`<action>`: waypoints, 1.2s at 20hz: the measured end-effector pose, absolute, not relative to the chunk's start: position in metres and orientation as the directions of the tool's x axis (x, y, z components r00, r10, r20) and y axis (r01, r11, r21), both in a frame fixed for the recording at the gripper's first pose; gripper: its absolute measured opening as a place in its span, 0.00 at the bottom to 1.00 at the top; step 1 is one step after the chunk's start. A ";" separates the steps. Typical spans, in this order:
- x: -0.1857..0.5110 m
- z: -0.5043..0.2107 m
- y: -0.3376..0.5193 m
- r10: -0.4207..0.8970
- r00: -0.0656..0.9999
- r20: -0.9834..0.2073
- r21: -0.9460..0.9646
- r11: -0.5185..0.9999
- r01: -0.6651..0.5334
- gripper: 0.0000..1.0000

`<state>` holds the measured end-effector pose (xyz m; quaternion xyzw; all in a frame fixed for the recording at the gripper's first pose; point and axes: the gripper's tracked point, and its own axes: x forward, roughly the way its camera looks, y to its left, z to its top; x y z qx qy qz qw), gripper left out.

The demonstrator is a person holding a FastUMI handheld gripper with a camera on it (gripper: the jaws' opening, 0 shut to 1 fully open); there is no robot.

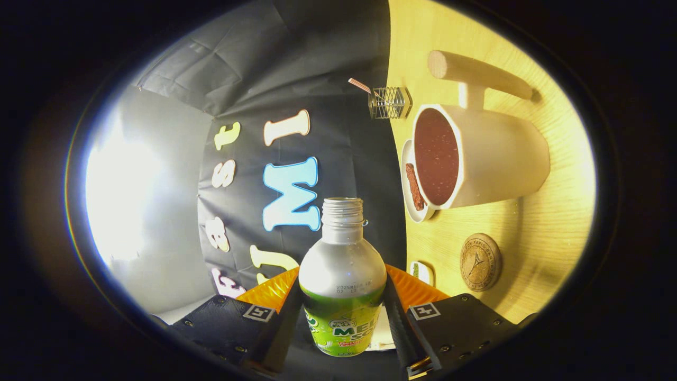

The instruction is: Take the bottle from table, then pour the juice into the cup, finally place the bottle on the coaster

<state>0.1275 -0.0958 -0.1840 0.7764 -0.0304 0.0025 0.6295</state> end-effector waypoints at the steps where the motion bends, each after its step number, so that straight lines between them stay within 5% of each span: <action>1: 0.128 -0.184 -0.095 -0.046 0.998 0.044 0.976 -0.213 -0.053 0.77; 24: 0.136 -0.154 -0.099 -0.115 0.988 0.103 0.924 -0.357 -0.138 0.77</action>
